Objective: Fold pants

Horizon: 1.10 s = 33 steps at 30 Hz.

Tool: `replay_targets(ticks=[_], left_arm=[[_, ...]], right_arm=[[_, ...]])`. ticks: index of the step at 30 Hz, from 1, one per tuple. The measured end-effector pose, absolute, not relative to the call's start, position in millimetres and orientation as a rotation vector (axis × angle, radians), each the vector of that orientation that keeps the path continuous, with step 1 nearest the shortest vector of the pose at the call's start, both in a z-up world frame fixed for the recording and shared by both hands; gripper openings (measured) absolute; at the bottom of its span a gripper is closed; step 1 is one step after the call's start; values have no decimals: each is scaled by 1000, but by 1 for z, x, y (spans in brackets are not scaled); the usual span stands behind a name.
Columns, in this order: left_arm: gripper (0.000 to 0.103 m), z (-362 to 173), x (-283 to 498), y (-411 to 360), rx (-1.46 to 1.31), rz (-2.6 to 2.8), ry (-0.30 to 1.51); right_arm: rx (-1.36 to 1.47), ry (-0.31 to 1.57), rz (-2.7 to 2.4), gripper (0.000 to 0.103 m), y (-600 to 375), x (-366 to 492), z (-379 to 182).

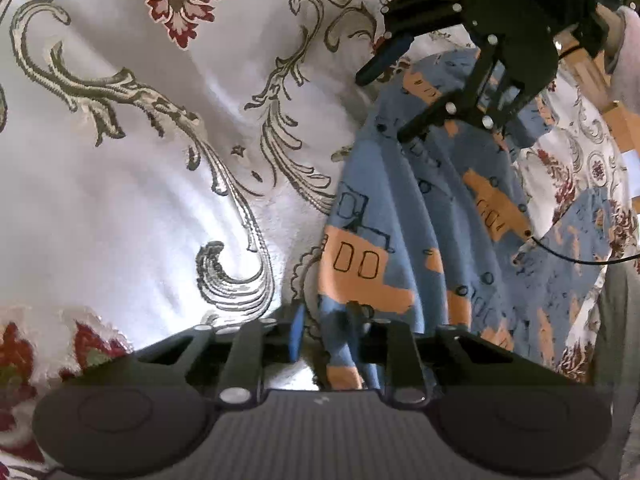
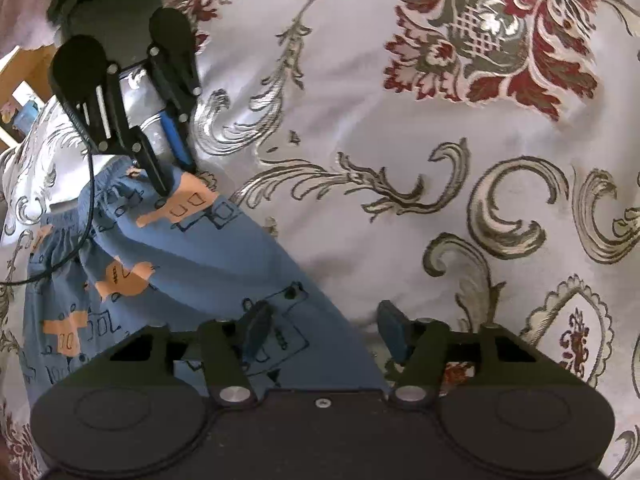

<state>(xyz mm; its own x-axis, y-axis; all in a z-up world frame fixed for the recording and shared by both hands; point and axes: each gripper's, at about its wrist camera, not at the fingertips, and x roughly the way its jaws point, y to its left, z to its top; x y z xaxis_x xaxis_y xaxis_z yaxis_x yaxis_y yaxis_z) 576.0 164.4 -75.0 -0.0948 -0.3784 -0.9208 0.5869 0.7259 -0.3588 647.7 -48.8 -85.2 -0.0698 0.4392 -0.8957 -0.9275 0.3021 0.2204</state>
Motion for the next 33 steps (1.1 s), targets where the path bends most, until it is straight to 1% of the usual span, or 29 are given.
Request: replay_targets(ticks=[1, 7, 9, 10, 11, 12, 14, 21, 26, 33], left_arm=[[19, -76, 578, 165, 178, -806, 1461], [6, -78, 577, 165, 141, -779, 1452], [3, -77, 575, 167, 134, -768, 1435], [2, -76, 574, 168, 128, -761, 1429], [2, -75, 572, 168, 129, -750, 1418], [1, -74, 570, 168, 135, -736, 1407], [1, -70, 566, 168, 146, -700, 1379], [0, -50, 540, 155, 232, -521, 1244], [0, -31, 511, 141, 302, -414, 1129], [0, 1, 451, 115, 445, -385, 911]], right_arm=[[-564, 1138, 1226, 56, -49, 649, -85], [-577, 1143, 1247, 32, -44, 647, -83], [-599, 1109, 1247, 14, -43, 641, -82], [-606, 1098, 1249, 11, -42, 638, -82], [-620, 1083, 1247, 5, -40, 634, -83], [-637, 1062, 1241, 2, -40, 629, -83], [-640, 1031, 1225, 0, -42, 623, -83], [-680, 852, 1110, 0, -55, 582, -66], [-710, 714, 968, 0, -62, 530, -51], [-753, 542, 794, 0, -75, 449, -29]])
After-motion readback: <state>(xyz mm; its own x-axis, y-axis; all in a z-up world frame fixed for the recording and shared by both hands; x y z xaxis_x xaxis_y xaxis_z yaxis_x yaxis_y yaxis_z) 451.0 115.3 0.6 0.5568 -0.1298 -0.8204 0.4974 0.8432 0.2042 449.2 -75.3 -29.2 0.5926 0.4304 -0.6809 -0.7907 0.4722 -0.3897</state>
